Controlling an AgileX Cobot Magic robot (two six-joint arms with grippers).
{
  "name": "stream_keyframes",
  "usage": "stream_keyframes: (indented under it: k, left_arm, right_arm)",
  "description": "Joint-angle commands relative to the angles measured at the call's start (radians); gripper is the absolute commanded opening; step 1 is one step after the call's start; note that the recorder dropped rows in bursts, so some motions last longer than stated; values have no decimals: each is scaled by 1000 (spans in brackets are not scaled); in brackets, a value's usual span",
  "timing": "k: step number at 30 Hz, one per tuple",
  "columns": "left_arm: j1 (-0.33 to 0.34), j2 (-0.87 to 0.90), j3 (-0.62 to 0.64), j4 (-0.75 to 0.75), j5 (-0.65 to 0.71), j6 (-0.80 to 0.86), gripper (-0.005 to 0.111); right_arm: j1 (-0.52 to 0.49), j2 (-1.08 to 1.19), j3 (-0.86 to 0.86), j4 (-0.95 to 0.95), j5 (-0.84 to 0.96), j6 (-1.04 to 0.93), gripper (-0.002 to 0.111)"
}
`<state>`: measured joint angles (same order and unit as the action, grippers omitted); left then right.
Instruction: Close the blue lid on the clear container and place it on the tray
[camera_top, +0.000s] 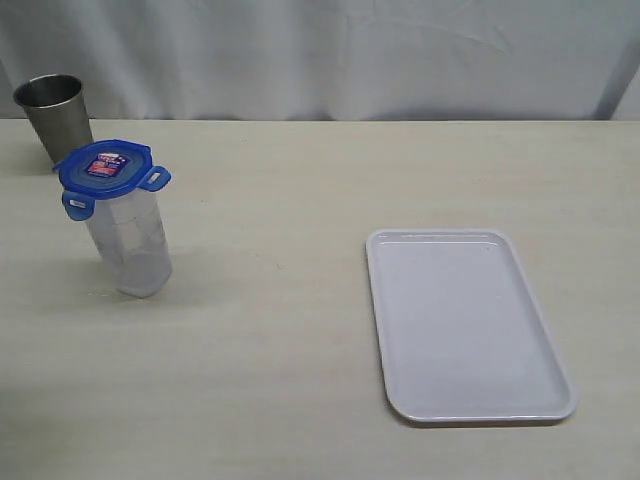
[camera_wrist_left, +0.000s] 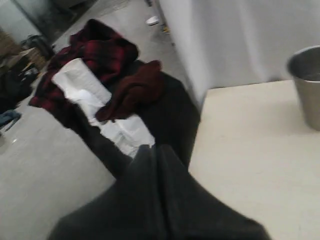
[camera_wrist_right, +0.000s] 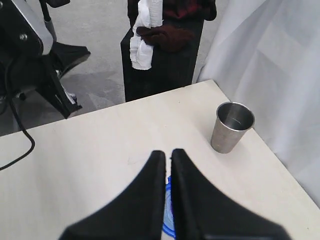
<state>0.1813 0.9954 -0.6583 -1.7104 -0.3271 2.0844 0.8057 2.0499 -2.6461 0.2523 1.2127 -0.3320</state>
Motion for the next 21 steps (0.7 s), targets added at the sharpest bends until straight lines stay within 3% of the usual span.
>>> stream_keyframes:
  k: [1,5,7,8,10,12,16,17,18,19,21]
  left_arm:
    - [-24,12,-22,23,206,-198,0]
    - [69,36,-35,-34,730,-305,0]
    - [134,45,-43,-34,929,-320,0]
    - [194,45,-43,-34,1107,-293,0]
    - [230,45,-31,-34,1230,-251,0]
    - [211,45,0,-34,1257,-191,0]
    - [-41,38,-2,-34,467,-124,0]
    - [-137,41,-22,-34,221,-116,0]
    - [-274,61,-59,26,-177,-74,0]
    - [-400,71,-76,166,-450,-52,0]
    - [-524,73,-89,316,-644,-70,0]
  right_arm:
    - [0,-8,1,4,8,1,5]
    - [0,-8,23,4,8,-5,5]
    - [0,-8,45,4,8,-12,5]
    - [0,-8,63,4,8,-20,5]
    - [0,-8,80,4,8,-24,5]
    - [0,-8,88,4,8,-24,5]
    - [0,-10,88,29,8,-22,5]
    - [0,-10,88,31,8,-22,5]
    - [0,-10,88,31,8,-26,5]
    - [0,-10,88,31,8,-26,5]
    - [0,-10,88,31,8,-26,5]
